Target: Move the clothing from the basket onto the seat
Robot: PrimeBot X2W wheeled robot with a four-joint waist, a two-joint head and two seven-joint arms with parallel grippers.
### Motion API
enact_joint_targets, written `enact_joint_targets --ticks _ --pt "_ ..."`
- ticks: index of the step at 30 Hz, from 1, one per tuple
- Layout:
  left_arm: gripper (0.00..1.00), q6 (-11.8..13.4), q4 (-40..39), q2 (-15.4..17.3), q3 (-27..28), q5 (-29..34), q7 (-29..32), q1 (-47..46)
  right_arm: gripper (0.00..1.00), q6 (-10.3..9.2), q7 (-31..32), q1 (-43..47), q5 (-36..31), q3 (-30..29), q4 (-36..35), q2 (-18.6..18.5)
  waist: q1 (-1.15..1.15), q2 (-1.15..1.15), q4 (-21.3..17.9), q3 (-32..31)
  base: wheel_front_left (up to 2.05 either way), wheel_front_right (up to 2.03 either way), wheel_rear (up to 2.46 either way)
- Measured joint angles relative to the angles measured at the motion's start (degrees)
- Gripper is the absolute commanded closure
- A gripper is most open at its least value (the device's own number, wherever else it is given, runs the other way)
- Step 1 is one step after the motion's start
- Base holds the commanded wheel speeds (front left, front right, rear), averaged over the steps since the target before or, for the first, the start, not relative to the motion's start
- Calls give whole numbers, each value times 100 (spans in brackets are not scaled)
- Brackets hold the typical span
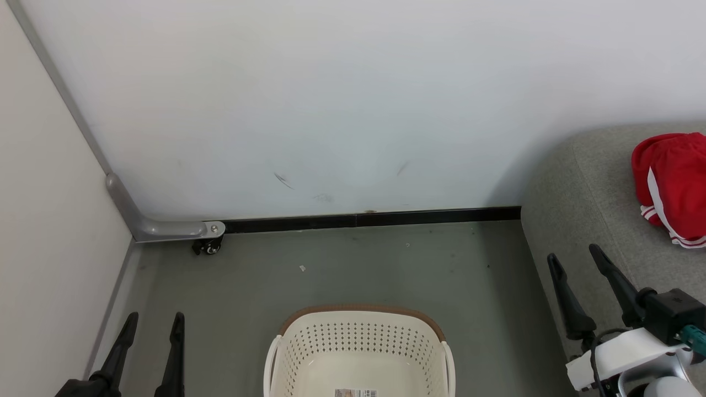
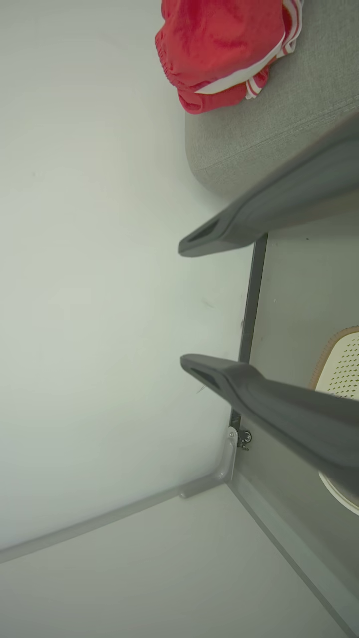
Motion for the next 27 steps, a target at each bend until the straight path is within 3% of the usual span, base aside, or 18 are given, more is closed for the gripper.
enact_joint_targets --ticks 14,15,21,27 --pt "0 -127 33 -120 112 102 0 0 0 0 0 102 -36 -20 -75 62 0 0 17 -27 0 0 0" --pt "100 -142 63 -131 111 100 1 1 100 -3 1 104 -34 -15 -46 70 0 0 19 -29 0 0 0" --pt "100 -142 463 -386 -4 94 26 85 100 -3 32 367 -29 63 348 261 0 0 19 -30 0 0 0" --pt "100 -152 525 -417 -20 -164 80 125 100 -3 34 436 219 75 408 281 0 0 20 -27 0 0 0"
